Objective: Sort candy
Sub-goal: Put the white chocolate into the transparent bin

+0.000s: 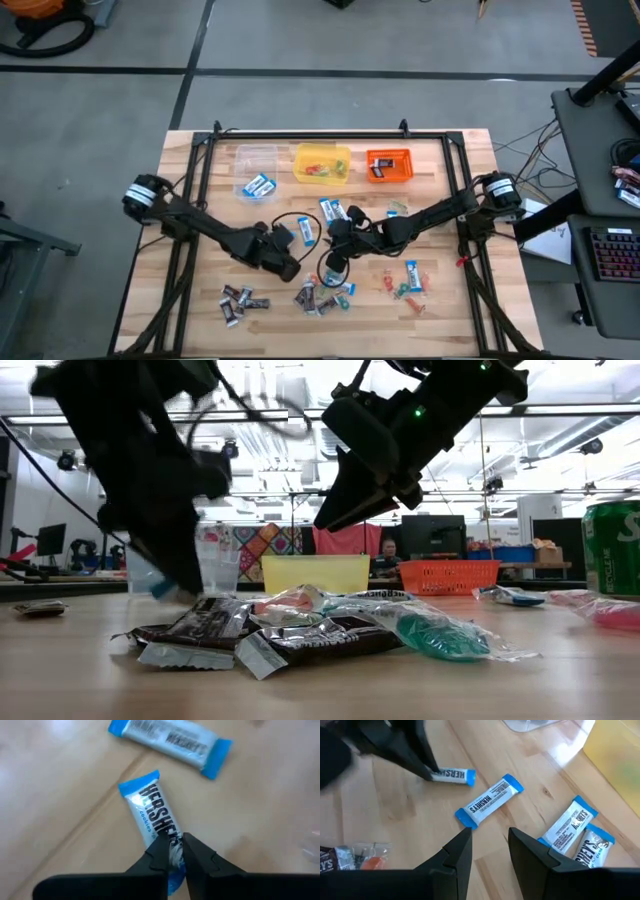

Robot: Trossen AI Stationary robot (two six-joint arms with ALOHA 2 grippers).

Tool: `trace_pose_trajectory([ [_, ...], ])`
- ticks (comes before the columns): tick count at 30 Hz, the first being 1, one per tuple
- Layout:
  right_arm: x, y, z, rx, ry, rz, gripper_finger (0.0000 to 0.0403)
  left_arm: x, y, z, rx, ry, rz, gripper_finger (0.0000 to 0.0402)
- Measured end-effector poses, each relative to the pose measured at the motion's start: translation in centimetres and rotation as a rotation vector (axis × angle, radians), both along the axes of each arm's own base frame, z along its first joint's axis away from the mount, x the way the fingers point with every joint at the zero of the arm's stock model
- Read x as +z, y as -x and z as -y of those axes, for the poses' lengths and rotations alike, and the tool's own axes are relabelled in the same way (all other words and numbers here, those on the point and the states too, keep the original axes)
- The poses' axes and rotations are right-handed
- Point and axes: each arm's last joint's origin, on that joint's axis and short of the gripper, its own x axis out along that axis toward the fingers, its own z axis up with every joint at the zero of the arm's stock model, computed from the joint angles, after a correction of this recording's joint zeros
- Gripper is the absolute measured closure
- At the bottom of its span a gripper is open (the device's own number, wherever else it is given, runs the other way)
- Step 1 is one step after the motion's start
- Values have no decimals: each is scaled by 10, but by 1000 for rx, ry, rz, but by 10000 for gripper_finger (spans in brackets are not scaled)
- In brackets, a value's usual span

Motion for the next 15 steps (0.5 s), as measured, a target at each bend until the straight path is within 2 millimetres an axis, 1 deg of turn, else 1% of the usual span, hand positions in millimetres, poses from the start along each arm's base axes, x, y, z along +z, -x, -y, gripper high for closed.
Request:
trace_pose_trajectory([
  [3,0,0,0,3,4,-2,284,19,6,0,-35,10,41,398],
  [11,0,0,0,3,4,-4,284,49,31,-5,-119,29,124,400],
  [15,0,0,0,3,4,-1,284,78,47,-14,-134,-12,216,401],
])
